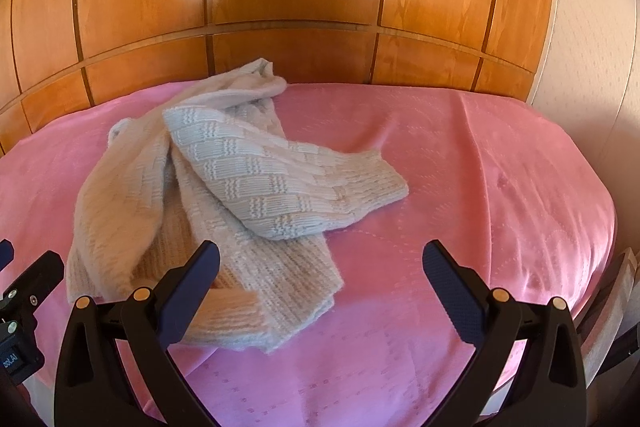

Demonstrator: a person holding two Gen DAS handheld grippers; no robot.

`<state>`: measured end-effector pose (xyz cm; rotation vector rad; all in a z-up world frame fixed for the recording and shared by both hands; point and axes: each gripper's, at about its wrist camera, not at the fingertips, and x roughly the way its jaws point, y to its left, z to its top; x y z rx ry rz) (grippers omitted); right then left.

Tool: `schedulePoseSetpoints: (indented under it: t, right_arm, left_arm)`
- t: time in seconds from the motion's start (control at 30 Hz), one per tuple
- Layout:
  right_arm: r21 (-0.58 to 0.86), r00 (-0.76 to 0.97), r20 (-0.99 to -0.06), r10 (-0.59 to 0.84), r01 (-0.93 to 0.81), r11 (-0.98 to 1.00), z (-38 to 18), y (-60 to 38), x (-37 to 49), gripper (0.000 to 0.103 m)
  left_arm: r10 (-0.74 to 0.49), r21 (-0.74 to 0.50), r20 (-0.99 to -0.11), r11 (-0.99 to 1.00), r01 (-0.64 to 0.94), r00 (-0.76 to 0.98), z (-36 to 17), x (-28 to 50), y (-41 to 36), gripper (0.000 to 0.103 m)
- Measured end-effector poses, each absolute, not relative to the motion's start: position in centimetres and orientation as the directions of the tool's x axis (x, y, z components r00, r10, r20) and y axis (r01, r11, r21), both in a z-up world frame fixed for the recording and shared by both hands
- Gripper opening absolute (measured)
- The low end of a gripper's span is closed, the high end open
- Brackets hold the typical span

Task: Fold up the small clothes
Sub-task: 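Move both grippers open toward the crumpled cream sweater, then grasp the sweater with the left gripper while the right gripper grasps another part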

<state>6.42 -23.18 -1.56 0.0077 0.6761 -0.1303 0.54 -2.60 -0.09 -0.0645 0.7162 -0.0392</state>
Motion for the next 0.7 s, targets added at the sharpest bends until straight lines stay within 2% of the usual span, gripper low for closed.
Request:
schedulePoseSetpoints:
  t: [0.27,0.57,0.7]
  right_arm:
    - [-0.014,0.761,-0.64,-0.108,0.13,0.991,-1.9,-24.8,6.8,0.101]
    - [0.085,0.755,-0.652,-0.072,0.167,0.982,-1.9,-29.6,7.2,0.101]
    - [0.114,0.75,-0.659,-0.062,0.182,0.977,-1.9,-31.5,8.3,0.101]
  left_arm:
    - [-0.091,-0.075,-0.68,0.996,0.055,0.728,-1.0,1.3,-3.2,0.099]
    - [-0.206,-0.19,-0.713,0.977,0.099,0.671,-2.0,1.7,-2.7,0.099]
    - [-0.232,-0.204,-0.714,0.972,0.121,0.661,-1.4,2.1,-3.2,0.099]
